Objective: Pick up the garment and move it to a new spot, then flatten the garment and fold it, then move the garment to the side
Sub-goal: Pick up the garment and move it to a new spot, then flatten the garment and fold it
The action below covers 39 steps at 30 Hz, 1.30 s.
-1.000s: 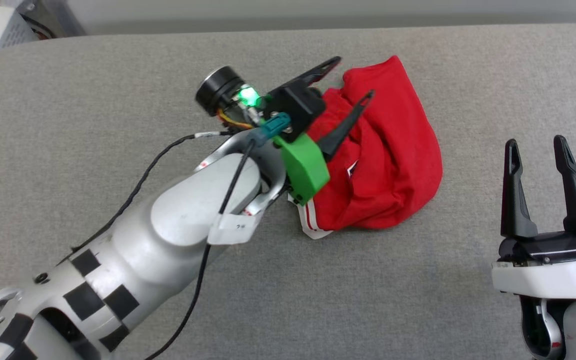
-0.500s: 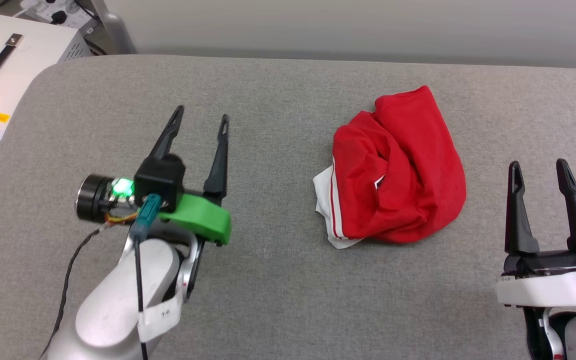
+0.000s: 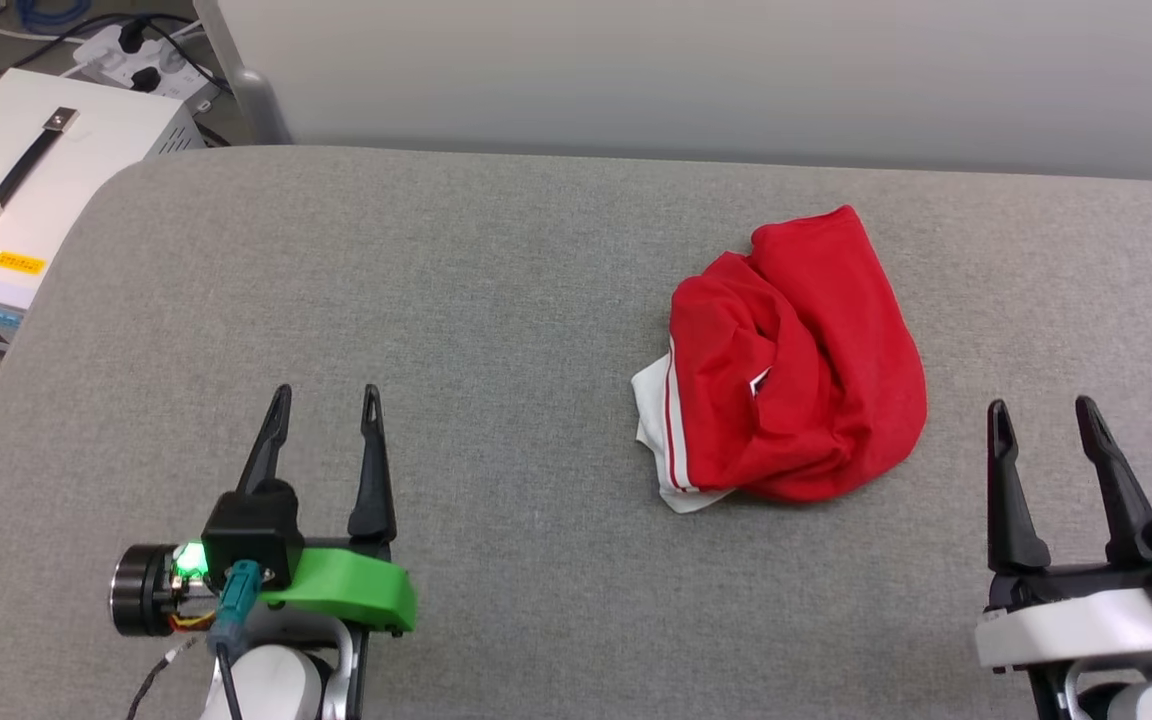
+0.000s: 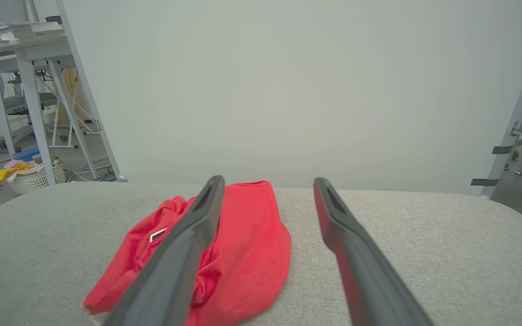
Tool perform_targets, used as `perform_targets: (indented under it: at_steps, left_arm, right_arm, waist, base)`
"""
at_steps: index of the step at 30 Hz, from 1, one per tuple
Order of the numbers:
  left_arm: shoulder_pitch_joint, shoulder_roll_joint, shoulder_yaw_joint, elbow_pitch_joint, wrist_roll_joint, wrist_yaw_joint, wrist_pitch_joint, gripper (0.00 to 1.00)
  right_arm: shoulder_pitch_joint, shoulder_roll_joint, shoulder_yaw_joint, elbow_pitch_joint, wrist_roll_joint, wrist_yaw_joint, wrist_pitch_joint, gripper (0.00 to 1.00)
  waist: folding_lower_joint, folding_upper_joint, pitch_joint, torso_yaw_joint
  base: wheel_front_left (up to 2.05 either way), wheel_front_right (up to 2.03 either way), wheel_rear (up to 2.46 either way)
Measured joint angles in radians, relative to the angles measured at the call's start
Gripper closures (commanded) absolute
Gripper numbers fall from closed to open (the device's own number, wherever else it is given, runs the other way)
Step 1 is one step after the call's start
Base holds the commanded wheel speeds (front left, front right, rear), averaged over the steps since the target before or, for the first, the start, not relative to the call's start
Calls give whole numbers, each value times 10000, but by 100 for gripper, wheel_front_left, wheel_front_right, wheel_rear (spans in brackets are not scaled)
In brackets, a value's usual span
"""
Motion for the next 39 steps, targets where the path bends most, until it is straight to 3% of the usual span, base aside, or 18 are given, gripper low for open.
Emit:
perform_targets:
  at_steps: [14,20,32,39]
  left_arm:
    - [1387,-1306,1540,-48,1221,-1415,0,0]
    - [1523,-1605,1883,63,1632,-1799,0,0]
    - [1432,-1753,2180,205,1908,-2343,0,0]
    - [-540,-1358,2125,130,2067,-3271,0,0]
  right_arm:
    - [784,0,65,337,50,0,0,0]
    - [889,0,75,395,73,0,0,0]
    - [889,0,105,397,119,0,0,0]
    - [724,0,159,328,125,0,0,0]
  waist:
    - [0,-1,-528,-48]
    - [0,0,-537,-37]
    - [0,0,-466,-54]
    - [0,-1,-172,-52]
  base:
    - [0,0,0]
    - [0,0,0]
    - [0,0,0]
    - [0,0,0]
